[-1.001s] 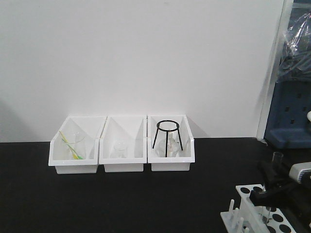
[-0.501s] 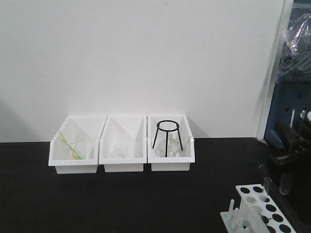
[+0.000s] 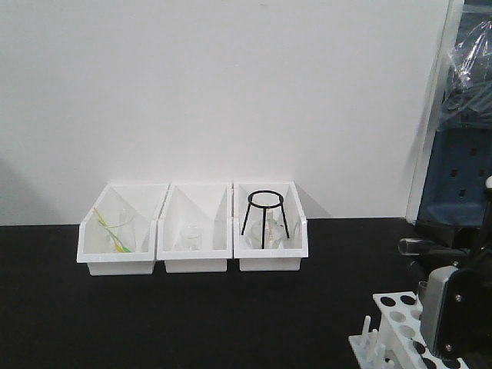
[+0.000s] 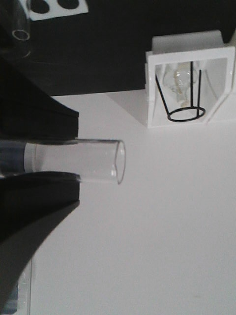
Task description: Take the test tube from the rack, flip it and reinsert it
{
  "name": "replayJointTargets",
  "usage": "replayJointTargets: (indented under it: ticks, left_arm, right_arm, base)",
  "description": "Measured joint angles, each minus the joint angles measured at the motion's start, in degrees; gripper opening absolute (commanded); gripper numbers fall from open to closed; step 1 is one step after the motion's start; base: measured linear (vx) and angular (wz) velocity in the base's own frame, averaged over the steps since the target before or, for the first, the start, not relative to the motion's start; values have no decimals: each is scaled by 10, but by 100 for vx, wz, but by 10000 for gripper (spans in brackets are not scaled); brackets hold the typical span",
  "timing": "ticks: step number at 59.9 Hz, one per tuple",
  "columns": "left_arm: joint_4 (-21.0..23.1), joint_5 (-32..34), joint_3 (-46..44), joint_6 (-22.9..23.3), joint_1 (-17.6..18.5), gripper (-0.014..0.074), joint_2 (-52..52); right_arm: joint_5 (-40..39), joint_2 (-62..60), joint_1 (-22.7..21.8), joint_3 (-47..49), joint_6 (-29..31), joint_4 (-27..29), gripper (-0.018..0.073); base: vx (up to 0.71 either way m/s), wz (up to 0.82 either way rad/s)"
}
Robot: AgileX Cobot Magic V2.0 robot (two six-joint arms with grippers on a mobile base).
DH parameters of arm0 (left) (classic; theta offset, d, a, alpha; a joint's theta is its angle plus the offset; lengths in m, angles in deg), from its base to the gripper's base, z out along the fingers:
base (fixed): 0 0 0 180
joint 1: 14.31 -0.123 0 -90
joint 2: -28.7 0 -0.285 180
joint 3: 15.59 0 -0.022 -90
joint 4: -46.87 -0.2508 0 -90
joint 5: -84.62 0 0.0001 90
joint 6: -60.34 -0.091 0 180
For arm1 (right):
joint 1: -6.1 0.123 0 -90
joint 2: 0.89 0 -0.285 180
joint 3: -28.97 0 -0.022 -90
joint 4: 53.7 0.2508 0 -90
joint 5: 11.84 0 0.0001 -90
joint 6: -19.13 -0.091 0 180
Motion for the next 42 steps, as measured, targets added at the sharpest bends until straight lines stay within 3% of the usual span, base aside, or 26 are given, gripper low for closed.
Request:
replayJointTargets:
  ticks: [11, 16, 20, 27, 31, 36, 42]
  left_arm:
    - [0, 0, 0, 0, 0, -6, 0]
    - [0, 0, 0, 0, 0, -6, 0]
    - [0, 0, 0, 0, 0, -6, 0]
    - [0, 0, 0, 0, 0, -6, 0]
    - [0, 0, 0, 0, 0, -6, 0]
    - [0, 0, 0, 0, 0, -6, 0]
    - [0, 0, 0, 0, 0, -6, 0]
  right_arm:
    - [11, 0, 0, 2, 8, -10, -11]
    - [11, 0, 0, 2, -19, 28, -11]
    - [4, 0, 0, 2, -83, 139, -11]
    - [-22, 0, -4, 1, -231, 425, -10]
    - [-55, 0, -5, -8, -270, 549, -9]
    - [-136, 0, -6, -41, -288, 639, -9]
    - [-250, 8, -6, -91, -309, 662, -9]
  base:
    - [0, 0]
    - [0, 0]
    - [0, 0]
    - [0, 0]
    - [0, 0]
    - [0, 0]
    - [0, 0]
